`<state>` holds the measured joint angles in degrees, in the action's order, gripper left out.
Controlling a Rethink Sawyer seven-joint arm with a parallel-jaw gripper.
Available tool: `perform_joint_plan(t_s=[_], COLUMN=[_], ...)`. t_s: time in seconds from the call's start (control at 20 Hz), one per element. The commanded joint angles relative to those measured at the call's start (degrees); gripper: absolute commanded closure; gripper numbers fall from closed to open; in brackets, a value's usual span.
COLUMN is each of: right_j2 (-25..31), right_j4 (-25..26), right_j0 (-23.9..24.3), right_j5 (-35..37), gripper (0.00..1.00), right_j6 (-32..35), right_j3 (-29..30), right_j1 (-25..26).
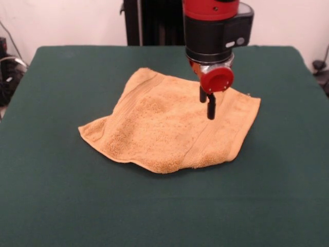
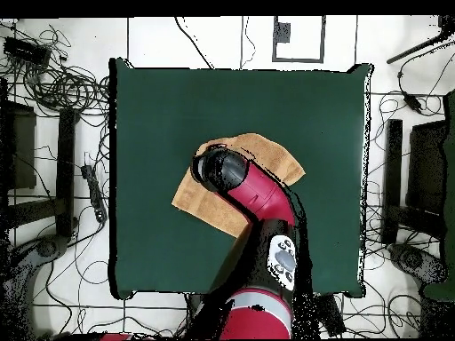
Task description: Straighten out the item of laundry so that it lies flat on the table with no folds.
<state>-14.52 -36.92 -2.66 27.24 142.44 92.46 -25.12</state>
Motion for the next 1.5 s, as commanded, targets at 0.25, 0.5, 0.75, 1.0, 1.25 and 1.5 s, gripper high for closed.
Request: perform_joint_plan(t_s=[0.25, 0.5, 0.75, 1.0, 1.25, 1.5], right_j2=[7.2, 6.5, 6.9, 7.8, 8.1, 8.9], right_j4=[-5.0, -5.3, -5.8, -6.6, -7.1, -7.7], right_j0=[-2.7, -3.5, -3.4, -3.1, -3.1, -2.6], right_j5=[0.1, 0.4, 0.2, -1.5, -2.1, -2.8], gripper=[0.0, 0.0, 0.0, 0.0, 0.0, 0.0], right_j6=[15.0, 15.6, 15.1, 14.2, 13.8, 12.9], right_j3=[5.1, 4.7, 5.0, 5.8, 6.1, 6.9], right_j1=[3.0, 3.2, 3.0, 2.9, 3.0, 2.8])
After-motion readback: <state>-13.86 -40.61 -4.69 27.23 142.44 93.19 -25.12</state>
